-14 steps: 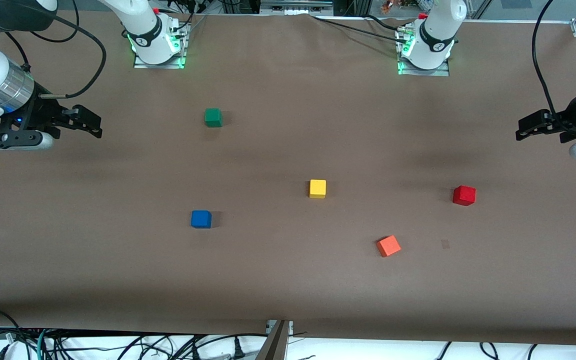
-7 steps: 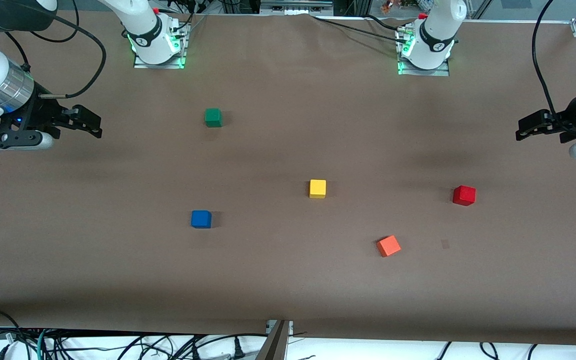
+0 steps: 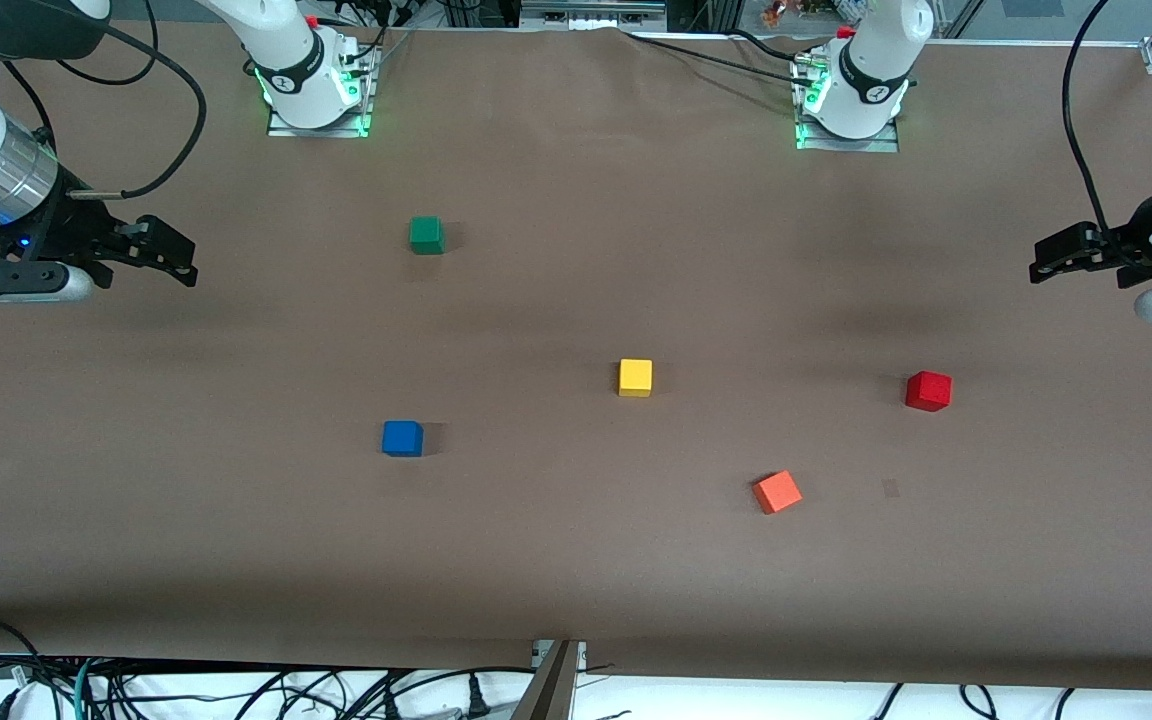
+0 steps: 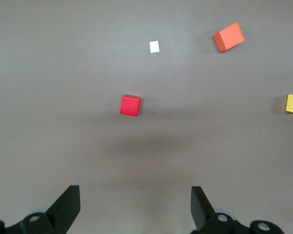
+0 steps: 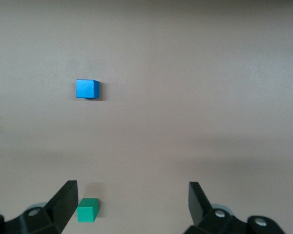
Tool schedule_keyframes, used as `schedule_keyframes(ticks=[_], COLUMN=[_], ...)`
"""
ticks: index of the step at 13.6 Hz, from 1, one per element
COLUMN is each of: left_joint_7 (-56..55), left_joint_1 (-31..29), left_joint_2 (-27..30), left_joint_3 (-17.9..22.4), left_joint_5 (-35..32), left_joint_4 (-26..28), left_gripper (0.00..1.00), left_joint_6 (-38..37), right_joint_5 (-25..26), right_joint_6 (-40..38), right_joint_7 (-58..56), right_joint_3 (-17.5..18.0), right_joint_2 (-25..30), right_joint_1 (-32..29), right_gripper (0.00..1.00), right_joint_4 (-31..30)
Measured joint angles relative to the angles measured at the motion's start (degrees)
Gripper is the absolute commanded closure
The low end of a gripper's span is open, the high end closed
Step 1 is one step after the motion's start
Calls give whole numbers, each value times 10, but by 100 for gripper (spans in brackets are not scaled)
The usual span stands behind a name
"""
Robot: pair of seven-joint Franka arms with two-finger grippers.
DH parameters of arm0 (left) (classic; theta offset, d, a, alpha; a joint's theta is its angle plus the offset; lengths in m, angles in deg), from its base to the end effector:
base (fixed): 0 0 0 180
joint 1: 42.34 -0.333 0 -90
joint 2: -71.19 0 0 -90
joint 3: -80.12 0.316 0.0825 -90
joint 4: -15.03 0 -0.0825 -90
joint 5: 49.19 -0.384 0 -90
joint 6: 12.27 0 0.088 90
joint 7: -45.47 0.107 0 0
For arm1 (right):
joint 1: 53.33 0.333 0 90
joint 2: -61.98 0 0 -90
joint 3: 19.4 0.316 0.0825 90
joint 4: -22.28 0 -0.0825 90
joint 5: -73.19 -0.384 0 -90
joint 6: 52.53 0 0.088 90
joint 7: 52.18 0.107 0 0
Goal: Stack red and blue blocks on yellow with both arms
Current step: 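Reach the left gripper to the red cube while the right gripper reaches the blue cube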
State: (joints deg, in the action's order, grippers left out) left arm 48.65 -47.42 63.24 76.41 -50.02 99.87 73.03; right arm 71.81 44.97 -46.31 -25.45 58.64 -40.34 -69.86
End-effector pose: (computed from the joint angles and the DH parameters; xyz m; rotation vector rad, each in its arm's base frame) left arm 0.5859 0.0182 0.5809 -3.1342 0.0491 0.2049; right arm 0.5778 0.0743 0.5855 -3.1194 -0.0253 -0.0521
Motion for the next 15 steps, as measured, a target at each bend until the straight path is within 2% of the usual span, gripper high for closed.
schedule_keyframes(ticks=[4,10,13,15], left_joint_7=[0,4,5,7], left_joint_1=[-11,-26,-25,-26], left_joint_2=[-39,-160,-196,-208], left_joint_3=[1,-1,-1,-1], left_joint_5=[0,2,-1,-11], left_joint_4=[1,2,9,34], left_gripper=[0,0,0,0], left_joint_6=[17,154,191,237], right_joint_5=[0,0,-2,-21], right_joint_6=[0,-2,-2,-1], right_joint_7=[0,-28,-87,-114], right_joint_3=[0,0,2,3], right_joint_2=[0,-20,-45,-71], right_joint_1=[0,0,2,3], right_gripper=[0,0,0,0], right_joint_4=[0,0,0,-1])
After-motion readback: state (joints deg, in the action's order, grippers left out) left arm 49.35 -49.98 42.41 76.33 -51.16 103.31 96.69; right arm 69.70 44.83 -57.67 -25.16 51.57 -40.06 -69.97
